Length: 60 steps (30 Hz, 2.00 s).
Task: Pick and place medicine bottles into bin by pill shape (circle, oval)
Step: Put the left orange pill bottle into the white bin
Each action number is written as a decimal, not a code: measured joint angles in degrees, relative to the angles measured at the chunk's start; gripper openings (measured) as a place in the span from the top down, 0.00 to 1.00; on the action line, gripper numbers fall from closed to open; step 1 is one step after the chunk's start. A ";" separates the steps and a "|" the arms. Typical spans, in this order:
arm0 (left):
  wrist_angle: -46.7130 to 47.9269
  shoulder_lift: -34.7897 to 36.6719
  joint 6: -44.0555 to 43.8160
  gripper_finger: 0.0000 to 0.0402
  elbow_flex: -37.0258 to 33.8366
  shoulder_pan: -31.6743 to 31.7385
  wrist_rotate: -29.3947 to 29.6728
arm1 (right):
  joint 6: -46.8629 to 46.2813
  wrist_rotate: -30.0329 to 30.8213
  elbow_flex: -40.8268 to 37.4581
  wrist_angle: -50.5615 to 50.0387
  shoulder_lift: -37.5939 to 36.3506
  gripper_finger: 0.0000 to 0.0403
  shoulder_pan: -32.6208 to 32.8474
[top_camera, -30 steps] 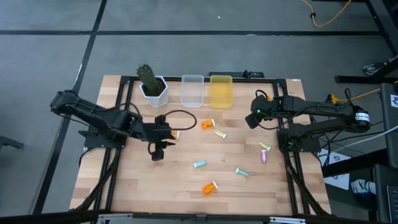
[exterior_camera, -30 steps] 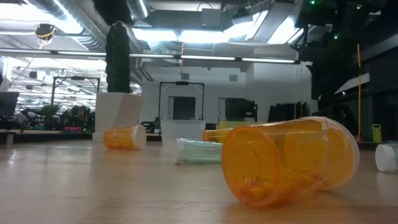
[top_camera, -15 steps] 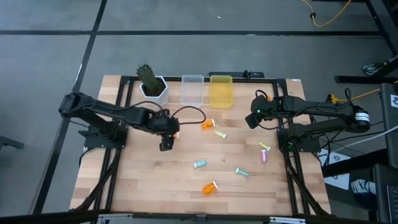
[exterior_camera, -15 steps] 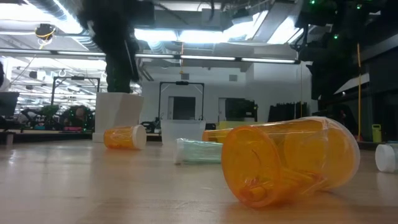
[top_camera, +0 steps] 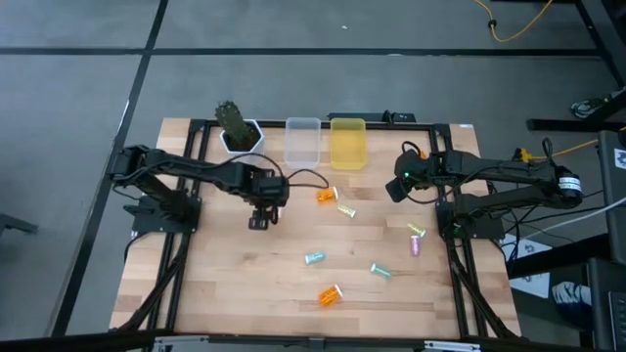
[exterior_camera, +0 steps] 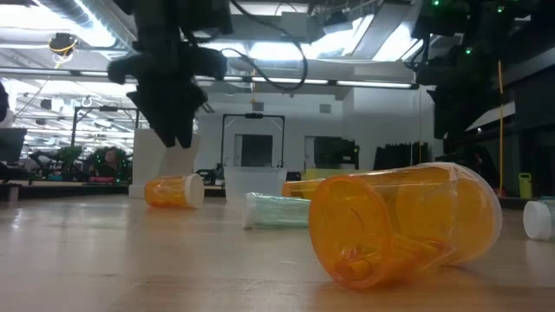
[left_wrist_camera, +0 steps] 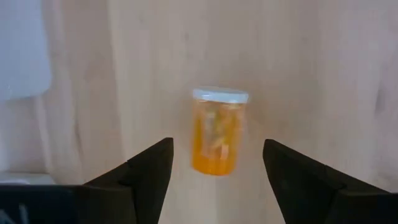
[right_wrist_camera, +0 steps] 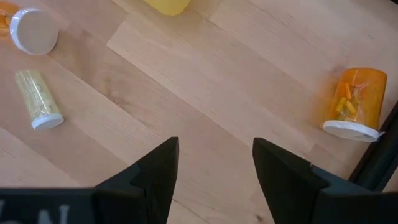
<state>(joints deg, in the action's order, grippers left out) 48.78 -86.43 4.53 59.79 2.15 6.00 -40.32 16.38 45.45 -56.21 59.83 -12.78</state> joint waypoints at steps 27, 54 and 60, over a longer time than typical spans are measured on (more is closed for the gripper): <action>-5.76 -15.63 -1.30 0.45 -0.07 1.05 -3.80 | 0.26 0.07 0.02 0.15 0.00 0.48 0.00; -11.40 -17.72 -11.14 0.62 29.27 26.83 3.18 | 0.04 1.53 0.02 3.26 0.00 0.48 0.02; -11.13 -22.87 -15.68 0.62 30.03 32.27 -1.01 | 0.09 1.55 0.02 3.26 -0.02 0.48 0.02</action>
<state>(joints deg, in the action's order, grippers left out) 37.65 -109.30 -11.14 89.82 34.42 4.99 -40.23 17.93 45.47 -52.95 59.81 -12.75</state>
